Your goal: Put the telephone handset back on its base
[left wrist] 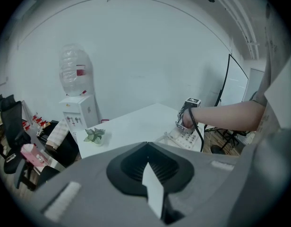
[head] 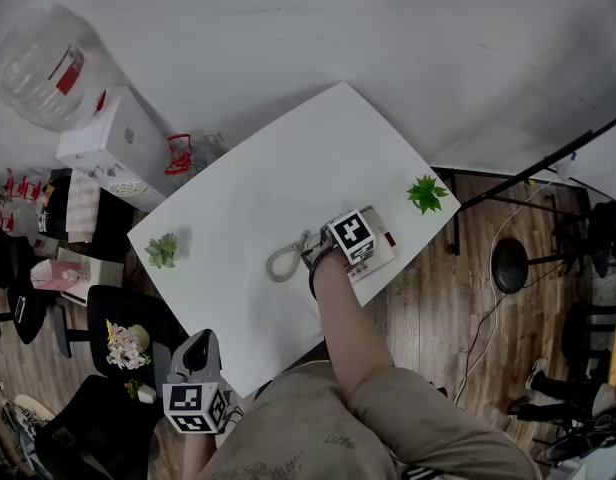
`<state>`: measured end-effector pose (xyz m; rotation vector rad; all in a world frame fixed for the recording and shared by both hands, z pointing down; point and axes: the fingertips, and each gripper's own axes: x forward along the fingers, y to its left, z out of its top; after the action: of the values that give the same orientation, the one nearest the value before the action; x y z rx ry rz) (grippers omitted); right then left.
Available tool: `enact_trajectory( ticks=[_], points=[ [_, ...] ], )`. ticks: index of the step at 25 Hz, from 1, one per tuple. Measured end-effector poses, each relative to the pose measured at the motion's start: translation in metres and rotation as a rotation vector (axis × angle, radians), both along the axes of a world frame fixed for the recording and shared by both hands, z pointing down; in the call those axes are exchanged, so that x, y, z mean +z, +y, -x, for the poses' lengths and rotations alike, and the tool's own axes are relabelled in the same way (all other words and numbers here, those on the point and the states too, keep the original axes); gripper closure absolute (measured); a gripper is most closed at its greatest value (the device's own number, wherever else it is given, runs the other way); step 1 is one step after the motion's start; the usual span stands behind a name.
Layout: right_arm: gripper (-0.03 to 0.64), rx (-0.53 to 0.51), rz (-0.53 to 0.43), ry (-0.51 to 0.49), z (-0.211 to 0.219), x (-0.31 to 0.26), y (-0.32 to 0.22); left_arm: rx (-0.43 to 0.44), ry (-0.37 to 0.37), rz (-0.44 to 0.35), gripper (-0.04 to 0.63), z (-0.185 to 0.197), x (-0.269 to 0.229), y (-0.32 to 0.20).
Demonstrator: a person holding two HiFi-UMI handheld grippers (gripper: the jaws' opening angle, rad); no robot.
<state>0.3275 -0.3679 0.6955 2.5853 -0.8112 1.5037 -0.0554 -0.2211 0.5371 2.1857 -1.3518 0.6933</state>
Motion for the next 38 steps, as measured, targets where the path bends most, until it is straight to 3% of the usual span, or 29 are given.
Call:
enact_trajectory(
  ticks=[2, 10, 19, 28, 31, 34, 38],
  points=[
    [0.264, -0.018, -0.010, -0.003, 0.002, -0.001, 0.000, 0.002, -0.001, 0.000, 0.592, 0.001, 0.001, 0.001],
    [0.287, -0.092, -0.025, -0.018, 0.010, -0.002, -0.003, 0.010, -0.010, -0.007, 0.592, 0.003, -0.002, 0.011],
    [0.262, -0.181, -0.039, -0.017, 0.020, -0.003, -0.005, 0.009, -0.020, -0.012, 0.592, 0.007, -0.001, 0.018],
    [0.265, -0.231, -0.137, 0.020, 0.014, -0.053, -0.020, 0.022, -0.048, -0.070, 0.592, 0.011, -0.015, 0.012],
    [0.288, -0.341, -0.229, 0.039, 0.025, -0.089, -0.038, 0.051, -0.129, -0.122, 0.592, 0.021, -0.022, 0.002],
    [0.336, -0.542, -0.324, 0.108, 0.049, -0.134, -0.057, 0.057, -0.197, -0.178, 0.592, 0.036, -0.034, -0.015],
    [0.355, -0.791, -0.425, 0.277, 0.088, -0.193, -0.067, 0.034, -0.191, -0.238, 0.592, 0.053, -0.062, -0.031]
  ],
)
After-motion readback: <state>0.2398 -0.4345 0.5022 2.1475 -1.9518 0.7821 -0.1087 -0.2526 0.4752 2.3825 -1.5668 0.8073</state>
